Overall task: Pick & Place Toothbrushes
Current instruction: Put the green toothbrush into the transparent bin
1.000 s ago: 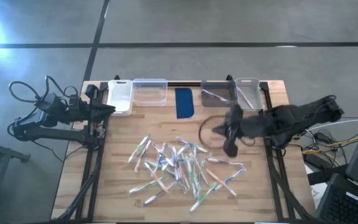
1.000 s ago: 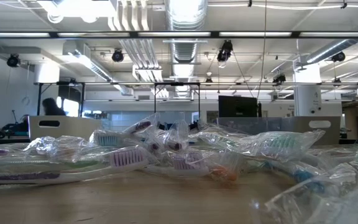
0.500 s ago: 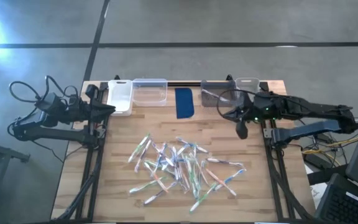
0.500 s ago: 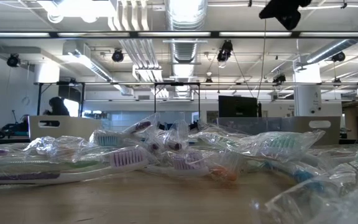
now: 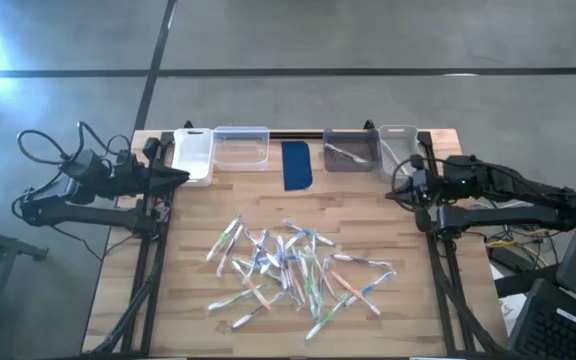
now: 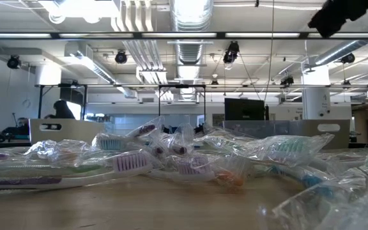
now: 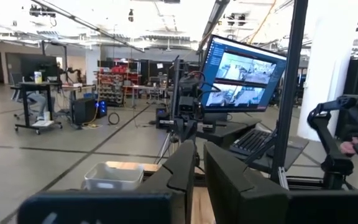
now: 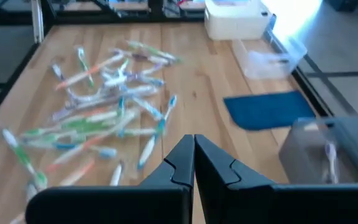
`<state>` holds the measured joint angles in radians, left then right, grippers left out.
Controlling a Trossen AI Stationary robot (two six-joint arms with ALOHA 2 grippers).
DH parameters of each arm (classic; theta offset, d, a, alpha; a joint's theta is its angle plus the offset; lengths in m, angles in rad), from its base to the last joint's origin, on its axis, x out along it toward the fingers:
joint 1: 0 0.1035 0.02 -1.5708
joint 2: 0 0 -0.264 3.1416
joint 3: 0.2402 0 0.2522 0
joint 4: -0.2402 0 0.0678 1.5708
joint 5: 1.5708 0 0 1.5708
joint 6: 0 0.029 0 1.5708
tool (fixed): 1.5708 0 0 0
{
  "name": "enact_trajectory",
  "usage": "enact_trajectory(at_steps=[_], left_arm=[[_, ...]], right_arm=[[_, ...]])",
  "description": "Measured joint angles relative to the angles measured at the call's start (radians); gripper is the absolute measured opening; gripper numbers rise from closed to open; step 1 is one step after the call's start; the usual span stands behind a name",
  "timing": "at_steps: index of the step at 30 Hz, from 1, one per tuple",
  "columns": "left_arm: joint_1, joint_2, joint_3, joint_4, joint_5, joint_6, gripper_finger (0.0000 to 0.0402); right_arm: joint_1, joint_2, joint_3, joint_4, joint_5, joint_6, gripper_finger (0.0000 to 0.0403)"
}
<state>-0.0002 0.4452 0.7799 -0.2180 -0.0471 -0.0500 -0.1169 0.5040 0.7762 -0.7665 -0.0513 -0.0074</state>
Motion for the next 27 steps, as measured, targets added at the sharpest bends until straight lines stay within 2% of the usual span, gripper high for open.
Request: enact_trajectory(at_steps=[7, 15, 24, 27], left_arm=[[0.0, 0.016, 0.0, 0.029, -0.001, -0.024, 0.0042], [0.0, 0.033, 0.0, 0.042, -0.004, -0.101, 0.0042], [0.0, 0.049, 0.0, 0.203, 0.005, -0.086, 0.0042], [0.0, 0.065, 0.0, 0.226, 0.007, -0.086, 0.0057]], right_arm=[[0.0, -0.087, -0.023, -0.099, 0.085, -0.013, 0.0008], [0.001, -0.103, -0.024, -0.097, 0.088, -0.013, 0.0008], [0.001, -0.102, -0.026, -0.097, 0.087, -0.012, 0.0008], [0.001, -0.102, -0.026, -0.097, 0.087, -0.012, 0.0008]])
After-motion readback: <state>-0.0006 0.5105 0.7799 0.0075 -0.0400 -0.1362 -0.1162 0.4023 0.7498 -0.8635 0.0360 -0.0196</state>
